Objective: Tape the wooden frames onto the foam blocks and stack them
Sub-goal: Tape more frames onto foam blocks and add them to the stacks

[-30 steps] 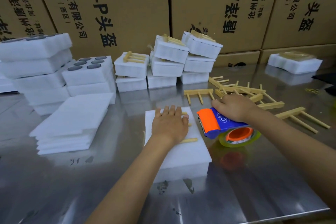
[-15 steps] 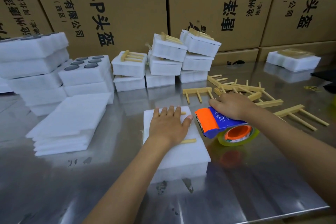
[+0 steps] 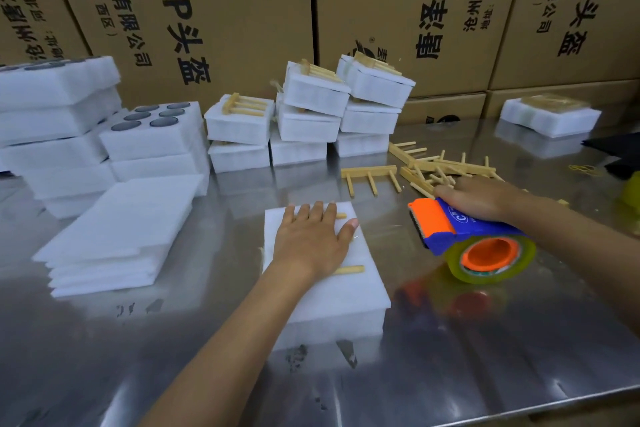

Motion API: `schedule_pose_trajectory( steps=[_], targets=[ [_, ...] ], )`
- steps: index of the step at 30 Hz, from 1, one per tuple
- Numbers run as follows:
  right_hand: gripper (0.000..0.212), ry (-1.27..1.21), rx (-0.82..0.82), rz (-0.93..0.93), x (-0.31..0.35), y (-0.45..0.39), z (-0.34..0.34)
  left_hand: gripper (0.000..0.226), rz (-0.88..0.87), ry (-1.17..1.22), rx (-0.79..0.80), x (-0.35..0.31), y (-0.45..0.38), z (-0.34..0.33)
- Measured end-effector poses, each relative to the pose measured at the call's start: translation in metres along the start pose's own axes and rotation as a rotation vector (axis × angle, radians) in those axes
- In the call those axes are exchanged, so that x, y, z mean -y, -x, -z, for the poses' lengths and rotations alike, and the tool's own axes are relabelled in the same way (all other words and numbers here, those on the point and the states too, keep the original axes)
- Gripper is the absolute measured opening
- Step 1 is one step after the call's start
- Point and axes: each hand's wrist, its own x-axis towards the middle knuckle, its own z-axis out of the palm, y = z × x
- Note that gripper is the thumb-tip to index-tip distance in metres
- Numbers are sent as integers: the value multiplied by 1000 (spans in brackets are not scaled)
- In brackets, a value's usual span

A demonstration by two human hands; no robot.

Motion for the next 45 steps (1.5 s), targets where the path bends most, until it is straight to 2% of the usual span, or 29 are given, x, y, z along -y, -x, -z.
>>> schedule_pose_trajectory(
  steps=[8,13,20,24,27,29,32,36,40,45],
  targets=[
    [53,118,-4,51,-11,-8,7,68,-1,5,-3,1,0,-1],
    [60,128,-74,101,-16,-12,-3,67,17,-4,-15,0,2,0],
    [58,128,-118,128,-12,-10,-6,64,44,346,152,5,-6,34],
    [54,163,-104,136,-4,-7,-5,47,-15,238,-2,-24,-18,47],
    [52,180,-98,141,2,-5,-5,31,-102,304,40,-62,-21,37],
    [51,219,-115,157,4,-5,-6,31,-150,299,83,-73,-19,22],
    [53,255,-158,184,7,-6,-9,36,-155,270,6,-70,-18,8],
    [54,288,-163,173,11,-7,-10,31,-117,437,-13,-66,-18,9],
    [54,291,-166,175,14,-8,-11,23,-134,500,-8,-64,-20,9],
    [53,314,-174,180,20,-5,-12,23,-140,550,-28,-62,-21,9]
  ],
)
